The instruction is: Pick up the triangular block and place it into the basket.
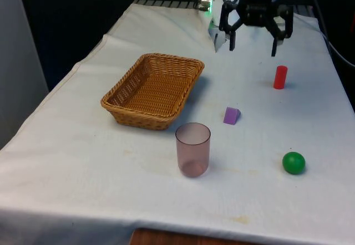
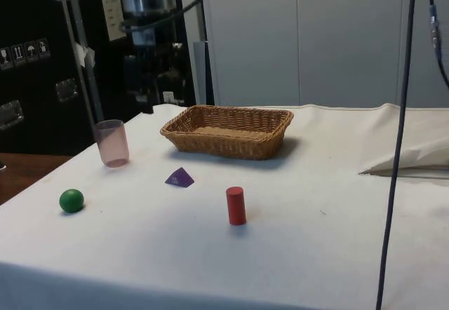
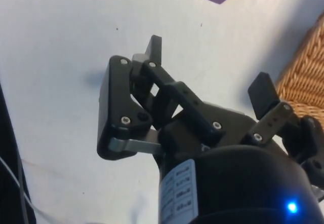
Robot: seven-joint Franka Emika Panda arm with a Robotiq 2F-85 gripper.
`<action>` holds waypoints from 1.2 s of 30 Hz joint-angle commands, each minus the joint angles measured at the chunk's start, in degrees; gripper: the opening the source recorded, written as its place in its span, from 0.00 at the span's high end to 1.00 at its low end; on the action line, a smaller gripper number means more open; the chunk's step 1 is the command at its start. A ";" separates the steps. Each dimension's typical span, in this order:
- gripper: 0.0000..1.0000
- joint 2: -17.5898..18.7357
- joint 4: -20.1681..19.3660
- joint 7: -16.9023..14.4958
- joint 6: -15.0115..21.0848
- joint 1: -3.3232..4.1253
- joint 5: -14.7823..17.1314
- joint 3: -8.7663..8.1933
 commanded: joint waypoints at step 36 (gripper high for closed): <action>0.00 13.75 1.83 3.44 11.06 -0.17 -0.29 -0.57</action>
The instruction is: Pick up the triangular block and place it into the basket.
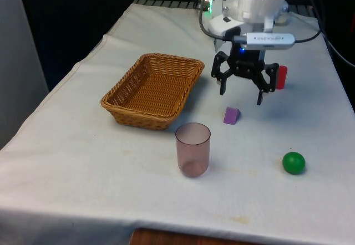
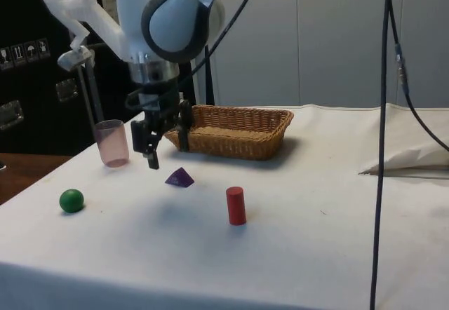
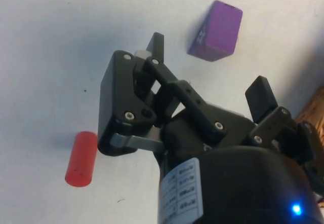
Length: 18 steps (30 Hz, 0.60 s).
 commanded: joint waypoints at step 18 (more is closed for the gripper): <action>0.00 2.64 -1.32 0.23 5.21 -0.11 0.11 0.00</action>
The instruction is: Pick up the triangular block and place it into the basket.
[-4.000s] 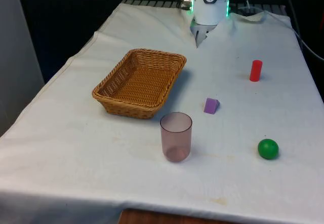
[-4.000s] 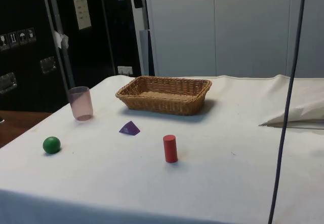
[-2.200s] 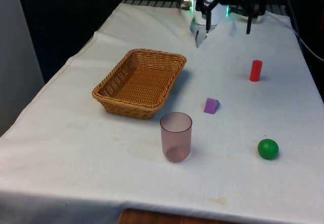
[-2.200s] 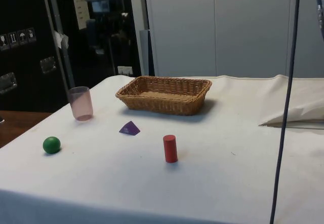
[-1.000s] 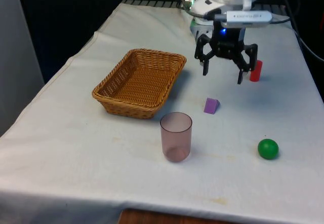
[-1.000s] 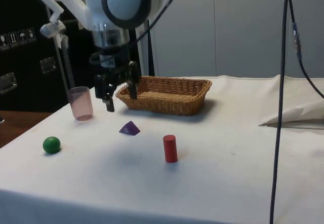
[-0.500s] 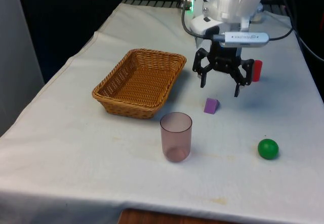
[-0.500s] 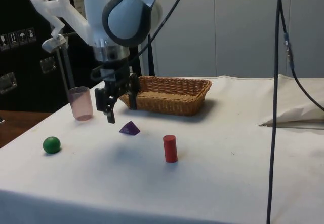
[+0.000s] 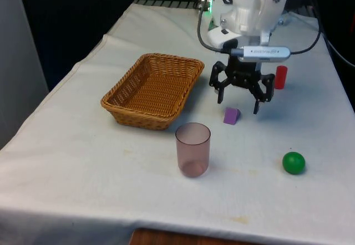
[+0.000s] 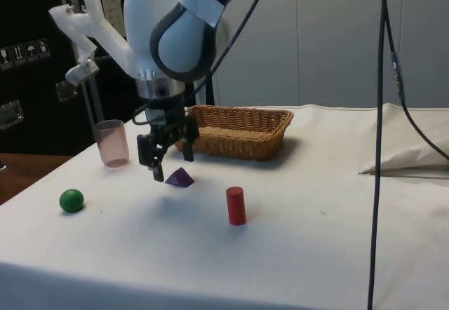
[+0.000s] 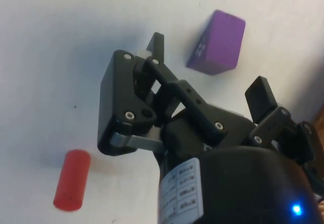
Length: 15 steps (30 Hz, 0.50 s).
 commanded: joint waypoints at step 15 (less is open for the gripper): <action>0.48 1.32 -0.34 0.23 4.13 0.17 -0.11 -0.29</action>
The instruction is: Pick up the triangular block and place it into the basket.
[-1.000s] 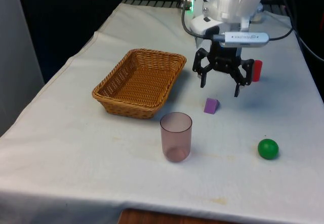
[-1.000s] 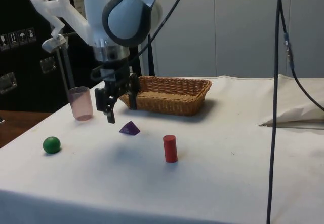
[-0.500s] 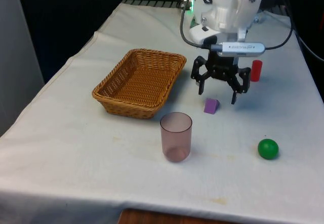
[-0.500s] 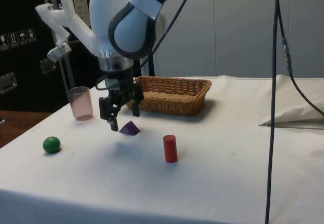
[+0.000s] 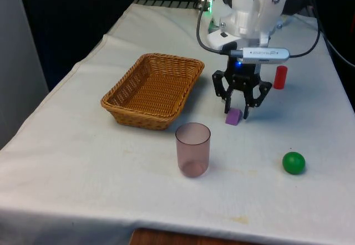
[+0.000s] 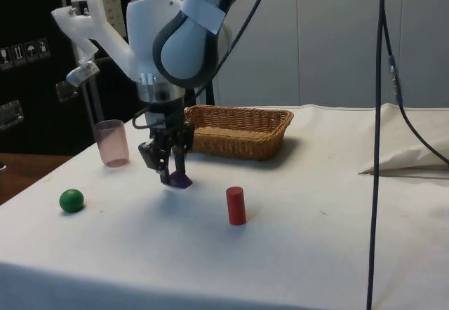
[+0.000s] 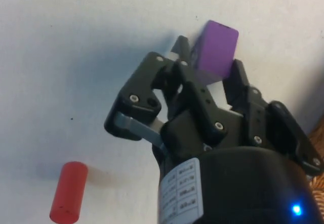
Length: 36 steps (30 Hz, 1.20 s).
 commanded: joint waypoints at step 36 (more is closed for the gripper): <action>0.67 -10.66 -0.11 0.00 -9.05 0.06 -0.92 -1.43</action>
